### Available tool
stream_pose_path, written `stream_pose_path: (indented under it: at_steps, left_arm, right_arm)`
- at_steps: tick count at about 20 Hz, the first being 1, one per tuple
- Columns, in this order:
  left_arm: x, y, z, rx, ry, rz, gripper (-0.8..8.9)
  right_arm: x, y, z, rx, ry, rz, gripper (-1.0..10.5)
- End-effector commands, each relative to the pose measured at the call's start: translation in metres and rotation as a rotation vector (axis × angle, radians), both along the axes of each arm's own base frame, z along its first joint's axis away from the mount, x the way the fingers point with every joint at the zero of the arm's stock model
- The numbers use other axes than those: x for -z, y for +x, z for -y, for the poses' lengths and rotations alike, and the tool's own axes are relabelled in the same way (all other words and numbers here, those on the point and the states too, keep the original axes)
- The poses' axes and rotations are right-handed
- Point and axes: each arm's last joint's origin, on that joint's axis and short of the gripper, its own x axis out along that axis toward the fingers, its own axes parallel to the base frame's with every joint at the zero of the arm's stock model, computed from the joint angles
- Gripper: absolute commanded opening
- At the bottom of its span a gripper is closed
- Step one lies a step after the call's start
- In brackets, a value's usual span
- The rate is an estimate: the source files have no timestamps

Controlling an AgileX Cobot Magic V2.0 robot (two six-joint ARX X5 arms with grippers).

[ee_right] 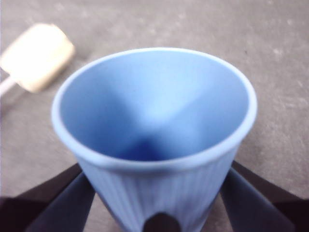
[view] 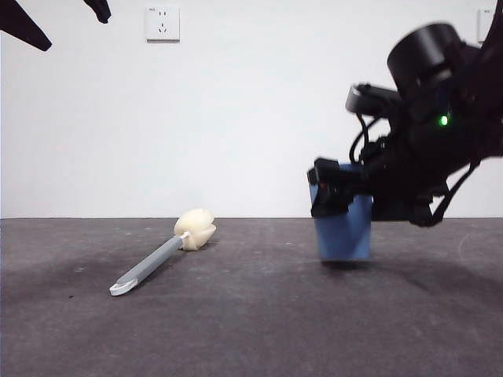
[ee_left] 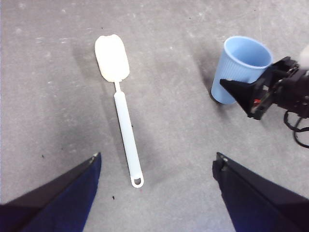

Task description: Pick up the cup brush,pick up the cup,insert the brush into the cup,clean the cup,put the cup brush back,put the cup back to the fixed position on the table

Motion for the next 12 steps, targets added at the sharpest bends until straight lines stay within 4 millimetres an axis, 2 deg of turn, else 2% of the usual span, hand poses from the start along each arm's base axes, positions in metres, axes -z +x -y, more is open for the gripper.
stream_pose_path:
  at_steps: [1, 6, 8, 11, 12]
  left_arm:
    - [0.0, 0.0, 0.0, 0.008, 0.013, 0.005, 3.9]
    - [0.0, 0.0, 0.0, 0.008, 0.013, 0.004, 3.9]
    - [0.0, 0.0, 0.0, 0.009, 0.013, 0.004, 3.9]
    - [0.0, 0.0, 0.0, 0.009, 0.013, 0.003, 3.9]
    - [0.001, -0.001, 0.0, 0.009, 0.014, 0.001, 3.9]
  right_arm:
    - [0.007, 0.001, -0.001, -0.021, -0.032, 0.017, -0.2]
    - [0.024, -0.007, 0.003, -0.023, -0.067, -0.052, -0.1]
    - [0.033, -0.015, 0.007, -0.023, -0.087, -0.096, 1.2]
    - [0.038, -0.019, 0.009, -0.024, -0.109, -0.142, 3.9]
    - [0.038, -0.019, 0.009, -0.024, -0.109, -0.143, 4.3]
